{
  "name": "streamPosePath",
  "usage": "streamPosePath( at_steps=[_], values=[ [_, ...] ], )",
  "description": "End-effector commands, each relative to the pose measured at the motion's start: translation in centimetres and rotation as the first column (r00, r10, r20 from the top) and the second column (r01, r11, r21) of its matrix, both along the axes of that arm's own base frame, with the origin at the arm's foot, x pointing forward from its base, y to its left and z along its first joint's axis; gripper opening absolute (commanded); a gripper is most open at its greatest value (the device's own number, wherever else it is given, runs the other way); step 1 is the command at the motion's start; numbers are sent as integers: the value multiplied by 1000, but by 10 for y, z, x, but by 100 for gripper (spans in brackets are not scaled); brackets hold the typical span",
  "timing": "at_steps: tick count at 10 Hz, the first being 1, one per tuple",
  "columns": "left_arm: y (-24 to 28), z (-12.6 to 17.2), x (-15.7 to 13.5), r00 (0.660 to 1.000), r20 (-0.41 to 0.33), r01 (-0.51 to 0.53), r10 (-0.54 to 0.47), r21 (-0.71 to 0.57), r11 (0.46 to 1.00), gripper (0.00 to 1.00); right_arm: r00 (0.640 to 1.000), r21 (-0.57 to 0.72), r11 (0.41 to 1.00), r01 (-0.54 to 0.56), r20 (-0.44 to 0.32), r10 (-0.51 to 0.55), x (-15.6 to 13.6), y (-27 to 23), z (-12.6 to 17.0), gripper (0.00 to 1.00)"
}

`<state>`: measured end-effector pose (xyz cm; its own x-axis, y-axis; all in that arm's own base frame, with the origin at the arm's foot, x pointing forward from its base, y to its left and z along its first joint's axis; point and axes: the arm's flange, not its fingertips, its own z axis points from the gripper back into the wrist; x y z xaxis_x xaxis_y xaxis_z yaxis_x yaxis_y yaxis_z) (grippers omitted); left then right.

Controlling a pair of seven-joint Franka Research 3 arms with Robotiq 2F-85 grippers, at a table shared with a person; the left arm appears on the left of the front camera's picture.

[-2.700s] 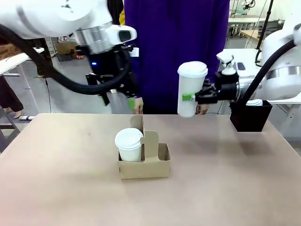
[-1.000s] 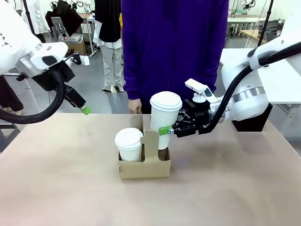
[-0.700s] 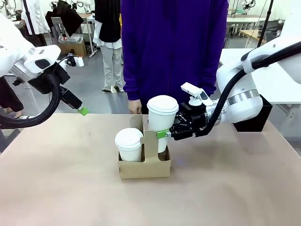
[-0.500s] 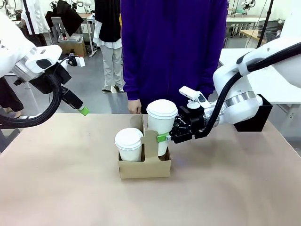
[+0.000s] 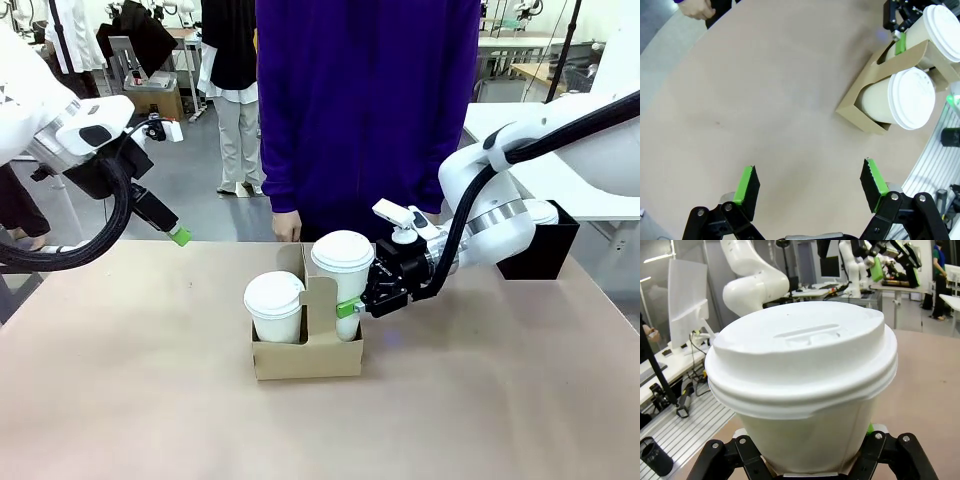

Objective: Pour a drink into a cup and package it in a carrier.
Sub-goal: Insert the held 600 ml Paper Cup into the Cup Carrier.

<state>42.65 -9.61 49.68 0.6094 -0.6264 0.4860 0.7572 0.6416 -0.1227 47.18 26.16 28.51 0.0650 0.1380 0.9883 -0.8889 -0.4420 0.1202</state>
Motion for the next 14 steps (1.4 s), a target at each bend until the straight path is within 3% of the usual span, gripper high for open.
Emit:
streamPosePath(
  at_steps=[1, 6, 7, 11, 14],
  values=[
    [1, 1, 0, 1000, 1, -2, 2, 15, 1000, 100, 998, 7, 999, -32, 53, 32, 10, 3, -14, 81],
    [1, 1, 0, 1000, 1, -2, 2, 15, 1000, 100, 993, 46, 996, -75, 96, 71, 8, 1, -35, 81],
    [1, 1, 0, 1000, 1, -2, 2, 15, 1000, 100, 990, 57, 995, -86, 119, 78, 6, -1, -33, 100],
    [1, 1, 0, 1000, 1, -2, 2, 15, 1000, 100, 988, 75, 996, -40, 153, 28, 14, -32, -12, 100],
    [1, 1, 0, 1000, 1, -2, 2, 15, 1000, 100, 975, 43, 997, 60, 212, -67, 29, -59, 12, 100]
  ],
)
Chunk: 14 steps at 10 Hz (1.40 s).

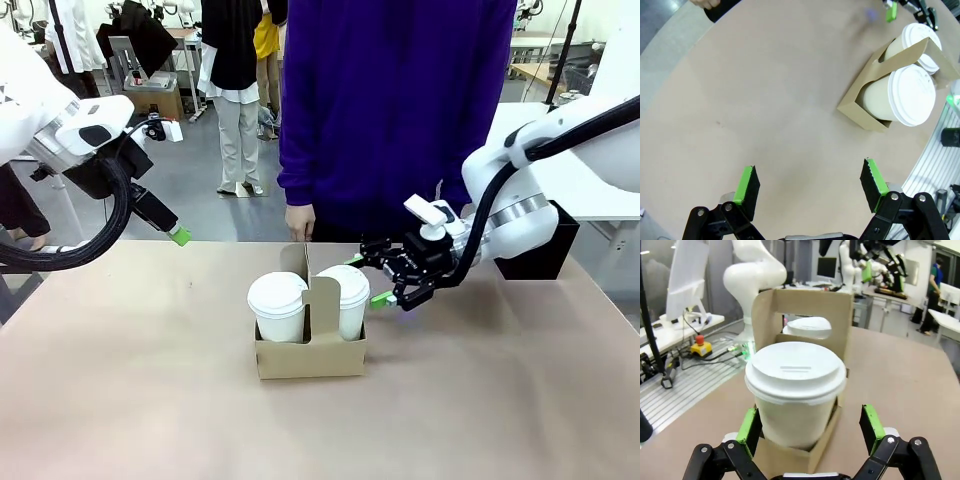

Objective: Pour a drink into a cup and package it in a carrier.
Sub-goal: Insert the held 600 ml Paper Cup into the Cup Carrier.

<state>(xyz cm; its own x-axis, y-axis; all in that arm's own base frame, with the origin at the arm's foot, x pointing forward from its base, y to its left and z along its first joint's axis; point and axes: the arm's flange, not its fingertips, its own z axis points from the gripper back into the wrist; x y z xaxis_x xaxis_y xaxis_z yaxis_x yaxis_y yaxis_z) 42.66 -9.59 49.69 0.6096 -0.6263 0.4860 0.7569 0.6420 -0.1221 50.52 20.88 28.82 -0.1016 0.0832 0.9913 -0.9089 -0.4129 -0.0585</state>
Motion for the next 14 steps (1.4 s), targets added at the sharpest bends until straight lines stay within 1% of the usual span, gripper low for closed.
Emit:
streamPosePath(
  at_steps=[1, 2, 3, 4, 5, 6, 7, 8, 9, 10, 12, 14],
  values=[
    [1, 1, 0, 1000, 0, -1, 1, 14, 1000, 100, 994, -39, 995, 87, 76, -84, -2, -19, 21, 100],
    [1, 1, 0, 1000, 0, -1, 1, 14, 1000, 100, 983, -66, 985, 158, 104, -151, -2, -39, 38, 100],
    [1, 1, 0, 1000, 0, -1, 1, 14, 1000, 100, 961, -124, 955, 268, 98, -257, -6, -64, 57, 100],
    [1, 1, 0, 1000, 0, -1, 1, 14, 1000, 100, 924, -185, 905, 383, 90, -372, -14, -93, 74, 100],
    [1, 1, 0, 1000, 0, -1, 1, 14, 1000, 100, 884, -246, 852, 462, 53, -464, -23, -125, 94, 100],
    [1, 1, 0, 1000, 0, -1, 1, 14, 1000, 100, 824, -349, 771, 533, 8, -566, -33, -157, 109, 100],
    [1, 1, 0, 1000, 0, -1, 1, 14, 1000, 100, 771, -404, 708, 580, -10, -637, -43, -185, 119, 100],
    [1, 1, 0, 1000, 0, -1, 1, 14, 1000, 100, 731, -442, 657, 610, -6, -683, -57, -212, 127, 100],
    [1, 1, 0, 1000, 0, -1, 1, 14, 1000, 100, 663, -484, 574, 661, 19, -748, -67, -236, 132, 100],
    [1, 1, 0, 1000, 0, -1, 1, 14, 1000, 100, 612, -539, 506, 674, 22, -791, -77, -253, 132, 100],
    [1, 1, 0, 1000, 0, -1, 1, 14, 1000, 100, 551, -599, 426, 678, 31, -834, -93, -277, 128, 100],
    [1, 1, 0, 1000, 0, -1, 1, 14, 1000, 100, 481, -642, 343, 685, 45, -876, -92, -284, 120, 100]
  ],
)
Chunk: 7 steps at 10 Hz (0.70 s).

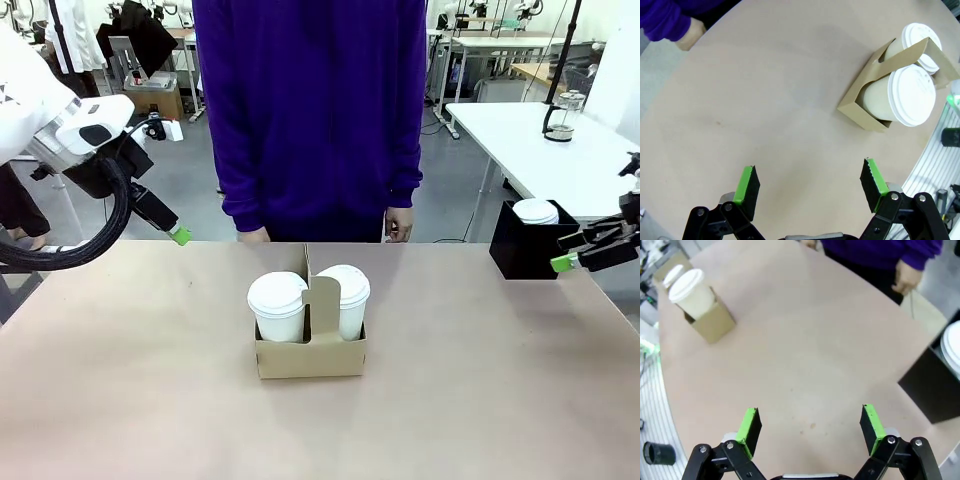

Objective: Pour a drink into a cup and package it in a carrier.
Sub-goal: Insert the held 600 ml Paper Cup into the Cup Carrier.

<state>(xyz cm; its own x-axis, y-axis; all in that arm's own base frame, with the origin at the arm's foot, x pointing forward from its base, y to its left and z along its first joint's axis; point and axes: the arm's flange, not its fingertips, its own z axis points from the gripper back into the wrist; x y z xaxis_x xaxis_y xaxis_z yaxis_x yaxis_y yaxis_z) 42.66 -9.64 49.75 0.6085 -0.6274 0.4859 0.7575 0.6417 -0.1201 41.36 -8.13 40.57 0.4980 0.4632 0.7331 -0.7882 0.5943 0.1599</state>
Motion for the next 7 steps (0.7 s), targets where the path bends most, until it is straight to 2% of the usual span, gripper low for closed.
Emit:
streamPosePath(
  at_steps=[1, 2, 7],
  values=[
    [1, 1, -1, 1000, -1, -2, 2, 13, 1000, 100, 999, 20, 999, 46, -9, -46, 9, 9, 1, 100],
    [1, 1, -1, 1000, -1, -2, 2, 13, 1000, 100, 1000, 0, 1000, 0, 0, 0, 0, 0, 0, 100],
    [1, 1, -1, 1000, -1, -2, 2, 13, 1000, 100, 1000, 0, 1000, 0, 0, 0, 0, 0, 0, 100]
  ],
)
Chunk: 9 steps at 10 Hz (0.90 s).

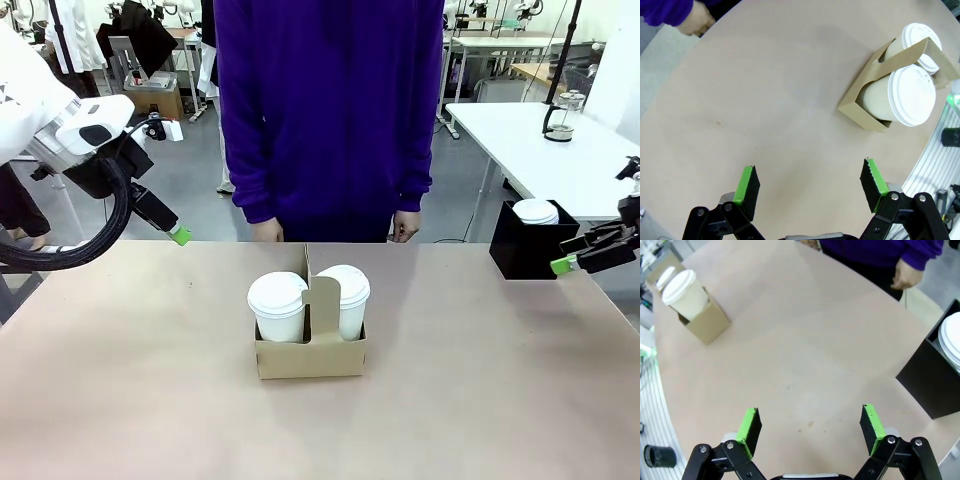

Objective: Pour a drink into a cup and package it in a carrier.
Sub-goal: Insert the held 600 ml Paper Cup into the Cup Carrier.

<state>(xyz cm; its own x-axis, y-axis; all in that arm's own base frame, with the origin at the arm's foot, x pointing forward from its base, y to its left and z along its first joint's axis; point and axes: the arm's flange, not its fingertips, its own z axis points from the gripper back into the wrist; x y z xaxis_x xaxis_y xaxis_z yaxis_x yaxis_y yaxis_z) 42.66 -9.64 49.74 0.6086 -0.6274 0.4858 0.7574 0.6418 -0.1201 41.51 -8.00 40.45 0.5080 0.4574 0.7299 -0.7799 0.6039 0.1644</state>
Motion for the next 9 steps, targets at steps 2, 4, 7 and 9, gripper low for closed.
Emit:
streamPosePath(
  at_steps=[2, 4, 7, 9],
  values=[
    [1, 1, -1, 1000, -1, -2, 2, 13, 1000, 100, 1000, 0, 1000, -12, 6, 12, -1, -1, 1, 100],
    [1, 1, -1, 1000, -1, -2, 2, 13, 1000, 100, 1000, 0, 1000, -12, 6, 12, -1, -1, 1, 100],
    [1, 1, -1, 1000, -1, -2, 2, 13, 1000, 100, 1000, 0, 1000, -12, 6, 12, -1, -1, 1, 100],
    [1, 1, -1, 1000, -1, -2, 2, 13, 1000, 100, 1000, 0, 1000, -12, 6, 12, -1, -1, 1, 100]
  ],
)
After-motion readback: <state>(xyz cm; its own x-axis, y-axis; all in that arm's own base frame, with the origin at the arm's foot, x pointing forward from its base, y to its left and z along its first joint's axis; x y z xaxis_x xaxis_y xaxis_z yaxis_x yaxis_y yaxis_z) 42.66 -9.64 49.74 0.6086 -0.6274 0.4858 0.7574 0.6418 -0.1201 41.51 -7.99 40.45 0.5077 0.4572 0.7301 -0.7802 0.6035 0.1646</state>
